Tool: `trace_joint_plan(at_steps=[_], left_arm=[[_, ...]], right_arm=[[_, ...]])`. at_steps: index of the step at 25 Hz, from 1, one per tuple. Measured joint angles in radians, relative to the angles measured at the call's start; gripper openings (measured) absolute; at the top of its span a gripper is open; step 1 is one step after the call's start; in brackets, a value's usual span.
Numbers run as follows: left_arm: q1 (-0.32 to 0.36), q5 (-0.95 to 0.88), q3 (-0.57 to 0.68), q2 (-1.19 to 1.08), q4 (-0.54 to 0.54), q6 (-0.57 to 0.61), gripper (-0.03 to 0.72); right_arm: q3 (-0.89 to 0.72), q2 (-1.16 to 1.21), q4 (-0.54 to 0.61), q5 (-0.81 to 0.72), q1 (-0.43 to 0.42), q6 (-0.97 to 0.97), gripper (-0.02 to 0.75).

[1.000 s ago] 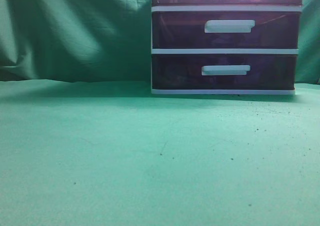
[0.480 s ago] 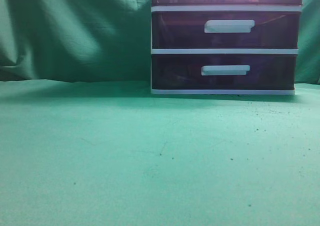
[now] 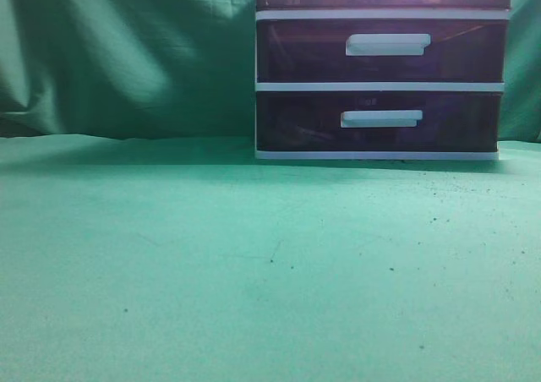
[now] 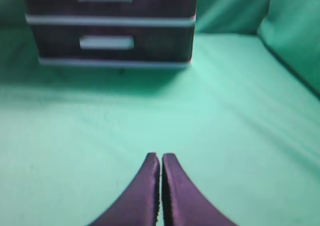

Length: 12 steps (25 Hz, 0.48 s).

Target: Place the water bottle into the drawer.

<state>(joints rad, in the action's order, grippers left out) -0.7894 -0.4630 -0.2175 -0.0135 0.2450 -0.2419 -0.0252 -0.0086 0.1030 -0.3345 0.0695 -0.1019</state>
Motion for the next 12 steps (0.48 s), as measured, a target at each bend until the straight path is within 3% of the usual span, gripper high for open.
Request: trace_joint_plan(at_steps=[12], left_arm=[[0.0,0.0,0.0,0.0,0.0,0.0,0.0]], right_arm=[[-0.002,0.0,-0.021,-0.056,-0.003,0.084,0.0]])
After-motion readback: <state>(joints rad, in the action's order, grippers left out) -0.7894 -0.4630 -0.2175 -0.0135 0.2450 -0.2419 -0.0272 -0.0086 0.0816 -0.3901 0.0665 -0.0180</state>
